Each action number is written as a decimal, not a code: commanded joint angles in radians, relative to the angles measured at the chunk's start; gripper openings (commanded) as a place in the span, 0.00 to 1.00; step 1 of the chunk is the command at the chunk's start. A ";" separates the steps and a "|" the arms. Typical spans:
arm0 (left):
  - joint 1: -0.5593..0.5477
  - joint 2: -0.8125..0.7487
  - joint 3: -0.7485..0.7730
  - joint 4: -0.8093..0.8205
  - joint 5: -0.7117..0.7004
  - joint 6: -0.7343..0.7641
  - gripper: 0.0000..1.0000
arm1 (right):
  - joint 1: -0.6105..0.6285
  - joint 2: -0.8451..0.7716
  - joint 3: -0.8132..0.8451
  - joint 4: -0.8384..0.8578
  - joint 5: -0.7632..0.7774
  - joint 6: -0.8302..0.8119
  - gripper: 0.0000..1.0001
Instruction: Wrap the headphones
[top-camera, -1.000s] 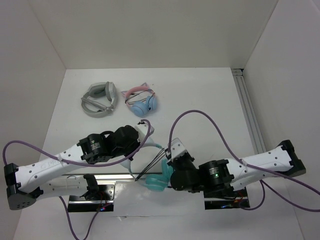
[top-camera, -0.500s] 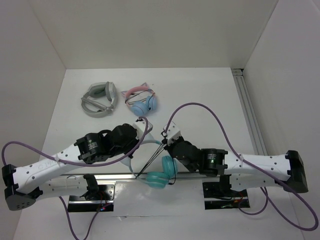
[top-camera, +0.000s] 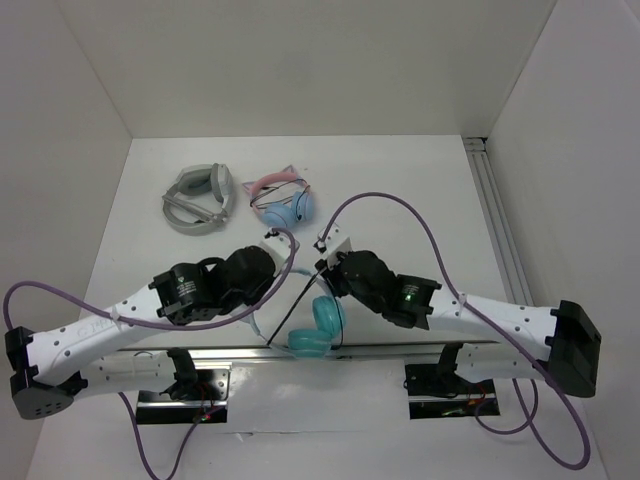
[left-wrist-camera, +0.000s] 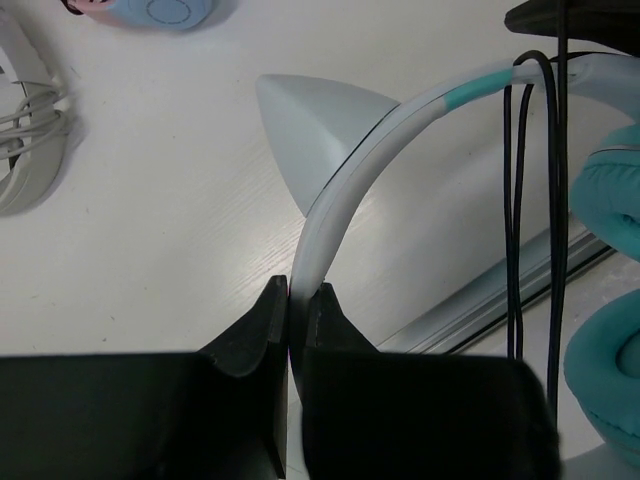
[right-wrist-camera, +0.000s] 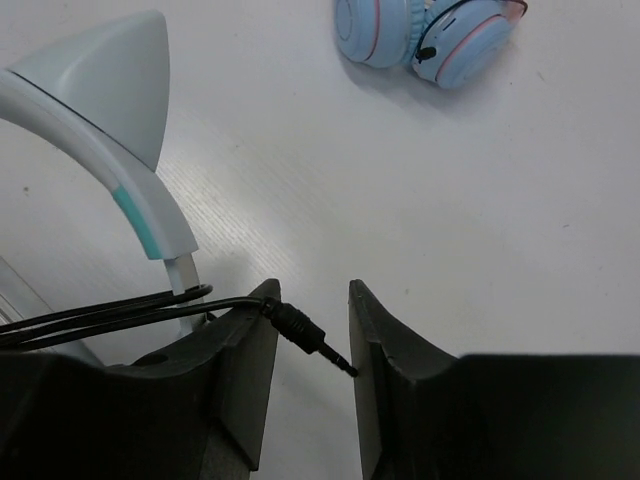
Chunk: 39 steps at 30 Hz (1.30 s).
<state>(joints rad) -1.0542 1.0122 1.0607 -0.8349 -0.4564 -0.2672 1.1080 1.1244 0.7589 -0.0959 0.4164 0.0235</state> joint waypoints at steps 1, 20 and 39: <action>-0.009 -0.008 0.056 0.013 0.119 0.012 0.00 | -0.091 0.008 0.013 0.068 -0.083 -0.051 0.41; 0.111 0.032 0.108 0.005 -0.001 -0.058 0.00 | -0.341 0.092 0.033 0.050 -0.271 -0.033 0.86; 0.756 0.037 -0.142 0.005 -0.117 -0.602 0.00 | -0.358 -0.044 0.059 -0.047 -0.097 0.173 0.91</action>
<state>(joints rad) -0.3553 1.0706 0.9352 -0.8352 -0.5182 -0.6380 0.7177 1.1240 0.7734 -0.1272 0.3218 0.1772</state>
